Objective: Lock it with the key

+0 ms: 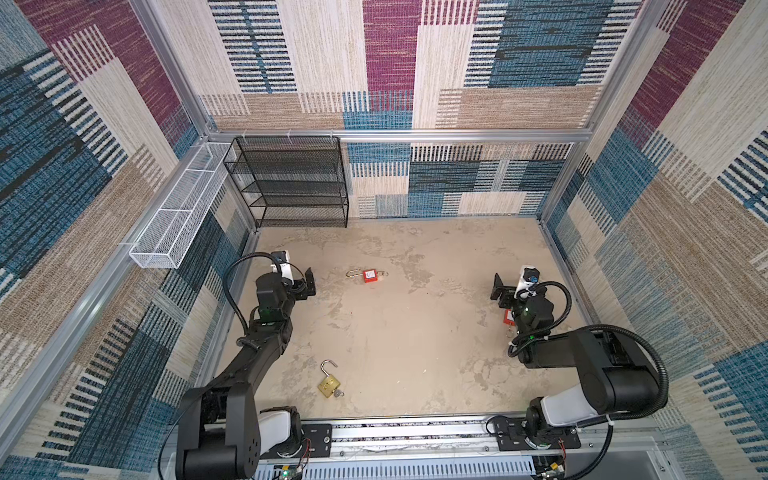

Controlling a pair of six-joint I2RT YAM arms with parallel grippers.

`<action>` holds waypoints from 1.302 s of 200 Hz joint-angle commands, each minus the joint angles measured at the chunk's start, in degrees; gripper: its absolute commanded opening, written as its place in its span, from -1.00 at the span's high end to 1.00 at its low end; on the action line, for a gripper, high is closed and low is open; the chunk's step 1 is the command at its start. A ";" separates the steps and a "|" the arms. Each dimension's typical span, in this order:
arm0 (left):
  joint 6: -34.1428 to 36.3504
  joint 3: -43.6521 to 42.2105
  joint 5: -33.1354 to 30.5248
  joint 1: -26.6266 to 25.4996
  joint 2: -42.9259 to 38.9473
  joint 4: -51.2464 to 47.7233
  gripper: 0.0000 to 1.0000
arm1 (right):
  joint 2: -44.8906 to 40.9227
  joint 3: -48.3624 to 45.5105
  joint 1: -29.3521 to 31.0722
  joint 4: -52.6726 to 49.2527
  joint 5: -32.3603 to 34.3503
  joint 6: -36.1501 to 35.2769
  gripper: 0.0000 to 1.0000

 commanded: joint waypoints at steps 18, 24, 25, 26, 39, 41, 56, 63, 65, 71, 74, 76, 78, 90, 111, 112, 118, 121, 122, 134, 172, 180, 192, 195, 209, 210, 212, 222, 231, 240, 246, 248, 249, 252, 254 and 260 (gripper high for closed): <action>-3.08 5.74 -8.90 -0.06 -9.16 -30.47 -0.98 | -6.06 7.29 0.04 -13.41 -10.46 -2.10 -0.98; -3.56 6.83 -9.23 -0.06 -10.30 -34.35 -0.98 | -6.80 7.49 0.08 -13.99 -11.89 -2.31 -0.98; -3.65 7.05 -9.23 -0.06 -10.45 -34.64 -0.98 | -6.93 7.56 0.11 -14.14 -12.05 -2.27 -0.98; -3.73 7.20 -9.23 -0.06 -10.52 -35.40 -0.98 | -7.08 7.60 0.12 -14.35 -12.13 -2.25 -0.98; -5.79 9.39 -10.03 -0.08 -12.47 -43.57 -0.98 | -7.90 10.01 0.22 -19.29 -13.91 -1.81 -0.98; -6.11 9.69 -10.02 -0.06 -12.73 -44.32 -0.98 | -7.97 10.49 0.22 -20.25 -14.48 -1.80 -0.98; -8.26 11.53 -9.56 -0.08 -15.15 -52.60 -0.98 | -8.68 14.80 1.30 -28.90 -15.62 -0.29 -0.98; -8.70 12.29 -8.78 -0.09 -16.14 -55.89 -0.98 | -9.10 16.41 2.23 -32.35 -16.20 -0.02 -0.98; -8.80 12.63 -8.72 -0.16 -16.42 -56.70 -0.98 | -9.20 16.78 2.65 -33.10 -16.15 -0.03 -0.98; -9.07 13.61 -9.06 -0.13 -17.11 -59.39 -0.98 | -9.63 17.67 4.05 -35.87 -15.55 -0.27 -0.98; -9.02 14.07 -9.32 -0.15 -17.54 -60.90 -0.97 | -9.84 18.19 4.95 -37.09 -14.89 -0.55 -0.98; -8.96 14.37 -9.43 -0.10 -17.83 -61.66 -0.97 | -10.02 18.43 5.55 -37.95 -14.40 -0.67 -0.98; -8.77 14.76 -9.48 -0.14 -18.09 -62.56 -0.98 | -10.26 18.62 6.16 -38.82 -13.81 -0.90 -0.98; -10.05 16.59 -10.83 -0.06 -19.83 -66.29 -0.96 | -11.95 19.56 9.14 -44.29 -11.47 -0.84 -0.98; -8.78 21.49 -7.62 -0.06 -20.01 -71.37 -0.93 | -17.70 18.40 13.24 -51.17 -11.19 3.01 -0.98; -8.85 21.80 -7.72 -0.06 -19.83 -71.70 -0.93 | -18.00 18.34 13.45 -51.41 -11.17 3.33 -0.98; -8.76 23.41 -7.82 -0.06 -18.79 -73.63 -0.93 | -20.06 17.65 14.86 -52.74 -11.00 4.38 -0.98; -8.62 24.16 -7.51 -0.10 -18.14 -74.51 -0.93 | -21.05 17.26 15.59 -53.32 -10.90 4.85 -0.99; -8.55 24.37 -7.45 -0.13 -17.97 -74.72 -0.93 | -21.39 17.15 15.81 -53.50 -10.85 5.04 -0.98; -7.34 26.35 -5.76 -0.94 -16.46 -76.41 -0.93 | -24.94 15.86 18.18 -55.31 -9.81 7.66 -0.98; -9.14 32.27 -3.72 -2.77 -14.20 -82.32 -0.96 | -29.02 15.39 20.90 -60.36 -11.44 15.52 -0.98; -9.58 32.69 -2.89 -3.09 -14.19 -83.35 -0.97 | -28.84 16.20 21.49 -61.51 -11.61 16.72 -0.98; -11.54 33.14 -2.49 -3.62 -14.07 -85.01 -0.96 | -28.77 17.35 22.31 -62.68 -12.09 18.09 -0.99; -12.07 33.12 -2.21 -3.92 -14.13 -85.29 -0.96 | -28.65 17.64 22.56 -62.82 -12.53 18.35 -0.98; -15.72 32.45 -3.41 -5.92 -15.27 -86.17 -0.92 | -27.17 19.61 22.84 -64.27 -14.17 19.58 -0.98; -16.06 32.42 -3.60 -6.11 -15.35 -86.26 -0.92 | -26.96 19.78 22.87 -64.42 -14.20 19.70 -0.99; -16.70 32.34 -3.80 -6.63 -15.56 -86.37 -0.91 | -26.58 20.03 22.93 -64.67 -14.36 19.88 -0.99; -20.20 31.54 -5.47 -9.11 -16.78 -86.52 -0.87 | -24.72 21.59 23.19 -65.52 -15.98 19.94 -0.99; -23.18 30.46 -6.60 -11.48 -17.53 -86.44 -0.85 | -23.25 22.28 23.84 -65.12 -17.49 19.77 -0.98; -25.52 29.39 -8.27 -13.84 -17.18 -86.52 -0.85 | -22.03 22.32 24.50 -63.74 -18.74 19.19 -0.99; -26.94 28.98 -8.77 -15.25 -16.69 -86.45 -0.85 | -21.26 22.24 24.84 -62.46 -19.45 18.98 -0.99; -27.35 28.84 -8.79 -15.74 -16.45 -86.51 -0.85 | -21.11 22.17 24.94 -62.07 -19.67 19.02 -0.99; -27.54 28.69 -8.79 -15.99 -16.29 -86.52 -0.85 | -21.03 22.15 24.97 -61.87 -19.72 19.03 -0.99; -28.08 28.37 -8.79 -16.67 -15.89 -86.51 -0.85 | -20.58 22.08 25.06 -61.24 -19.98 19.04 -0.98; -28.43 28.10 -8.73 -17.09 -15.57 -86.52 -0.84 | -20.41 21.99 25.13 -60.95 -20.22 19.04 -0.99; -29.72 27.21 -8.70 -18.48 -14.63 -86.53 -0.82 | -19.61 21.88 25.24 -59.46 -21.11 18.70 -0.99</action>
